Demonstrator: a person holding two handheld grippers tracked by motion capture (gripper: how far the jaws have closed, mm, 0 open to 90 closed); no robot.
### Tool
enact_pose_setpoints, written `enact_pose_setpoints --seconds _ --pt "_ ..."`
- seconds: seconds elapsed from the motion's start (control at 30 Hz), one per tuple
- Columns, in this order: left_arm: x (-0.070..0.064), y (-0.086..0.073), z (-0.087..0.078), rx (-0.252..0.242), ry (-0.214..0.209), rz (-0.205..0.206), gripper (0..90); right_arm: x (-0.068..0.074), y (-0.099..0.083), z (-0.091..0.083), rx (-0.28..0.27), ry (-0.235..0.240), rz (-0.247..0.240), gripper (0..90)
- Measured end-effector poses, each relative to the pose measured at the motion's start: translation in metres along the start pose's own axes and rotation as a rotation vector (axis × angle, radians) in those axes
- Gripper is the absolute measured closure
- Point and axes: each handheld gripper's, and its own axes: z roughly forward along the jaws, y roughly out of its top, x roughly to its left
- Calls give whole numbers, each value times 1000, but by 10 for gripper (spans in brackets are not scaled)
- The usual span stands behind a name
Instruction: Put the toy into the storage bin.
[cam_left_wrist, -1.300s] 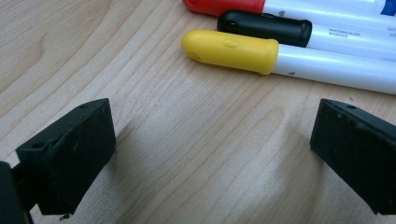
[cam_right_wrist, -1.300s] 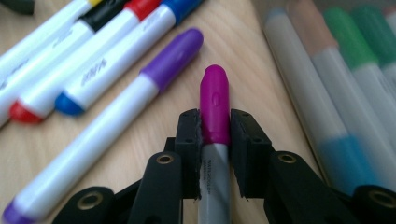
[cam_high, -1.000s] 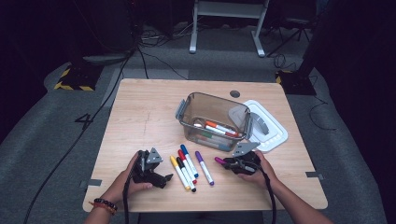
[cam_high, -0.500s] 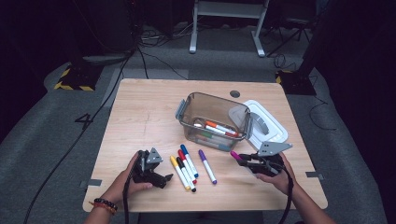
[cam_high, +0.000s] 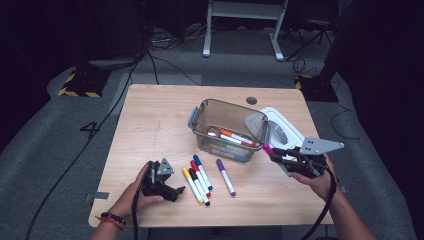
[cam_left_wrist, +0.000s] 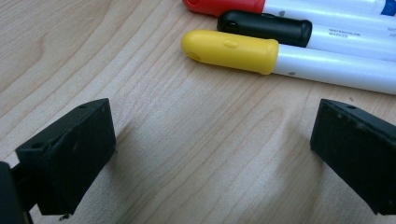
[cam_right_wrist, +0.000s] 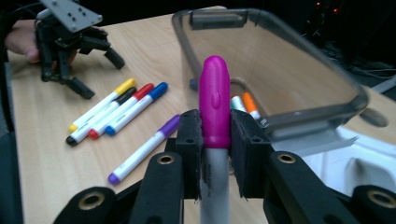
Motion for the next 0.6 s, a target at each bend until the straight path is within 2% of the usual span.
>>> enact_pose_setpoints --seconds 0.13,0.27,0.43,0.6 --pt "0 0 0 0 0 0 4 -10 18 1 -5 -8 -15 745" --pt "0 0 0 0 1 0 4 -20 43 5 1 -35 -45 745" --pt "0 0 0 0 0 0 4 -29 73 14 -4 -11 -77 745" --pt "0 0 0 0 0 0 4 -36 100 34 13 6 -97 745"
